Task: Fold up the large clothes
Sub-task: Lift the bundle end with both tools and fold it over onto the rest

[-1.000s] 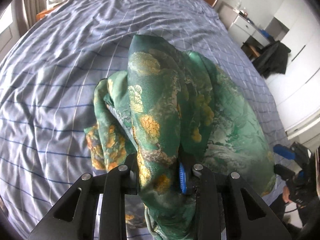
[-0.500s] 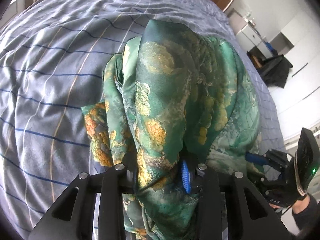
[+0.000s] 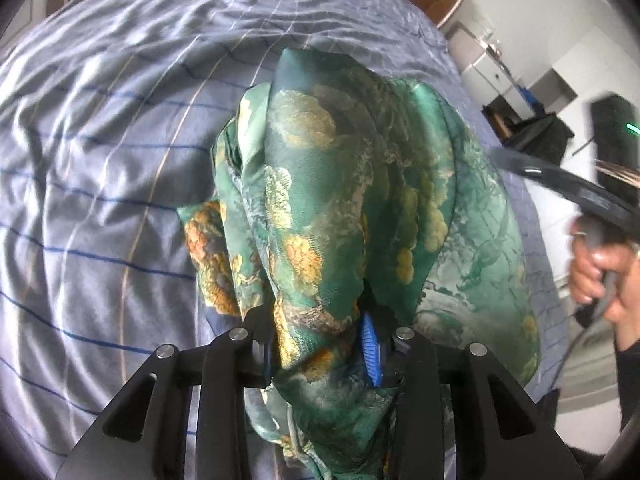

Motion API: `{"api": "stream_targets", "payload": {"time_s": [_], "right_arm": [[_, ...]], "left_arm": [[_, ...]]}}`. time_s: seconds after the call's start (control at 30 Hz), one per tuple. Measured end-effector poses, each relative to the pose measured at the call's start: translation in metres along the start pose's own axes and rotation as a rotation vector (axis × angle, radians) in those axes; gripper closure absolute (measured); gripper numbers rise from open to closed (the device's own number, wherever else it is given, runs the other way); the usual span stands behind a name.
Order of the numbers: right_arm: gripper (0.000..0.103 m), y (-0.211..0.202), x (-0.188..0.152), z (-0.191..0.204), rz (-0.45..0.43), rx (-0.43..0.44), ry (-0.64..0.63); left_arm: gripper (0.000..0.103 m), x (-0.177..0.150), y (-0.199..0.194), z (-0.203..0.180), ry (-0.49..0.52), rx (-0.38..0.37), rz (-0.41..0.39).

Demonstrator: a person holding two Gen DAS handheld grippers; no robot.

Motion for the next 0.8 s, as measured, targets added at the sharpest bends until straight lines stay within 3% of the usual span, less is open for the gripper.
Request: {"api": "stream_targets", "payload": {"time_s": [0.13,0.23,0.4,0.57,0.67,0.8], "right_arm": [[0.069,0.076,-0.02,-0.019,0.169,-0.004,0.13],[0.069,0.1,-0.034,-0.028,0.204,-0.047,0.108],[0.069,0.069,-0.033,-0.017,0.132,-0.019,0.085],[0.069,-0.018,-0.075,0.026,0.037,0.066,-0.024],[0.067,-0.052,-0.111,0.046,0.06,0.077,-0.094],[0.067,-0.039,-0.149,0.043,0.183,0.02,-0.099]], "left_arm": [[0.069,-0.002,0.009,0.005,-0.016,0.012,0.01],[0.067,-0.003,0.014,0.005,-0.02,0.019,0.017],[0.066,-0.007,0.011,0.004,-0.014,0.002,0.011],[0.066,-0.007,0.011,0.007,-0.015,-0.01,0.014],[0.066,-0.006,0.011,0.006,-0.015,-0.011,0.013],[0.065,-0.007,0.01,0.006,-0.016,-0.013,0.012]]}}
Point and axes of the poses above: each gripper's, at about its wrist camera, not at the fingertips, and y roughly the way its jaws point, z to its left, x to its top, the point moved 8 cm from there along y, roughly the way its jaws point, and after that the axes turned 13 degrees about x, right-handed, at the moved point
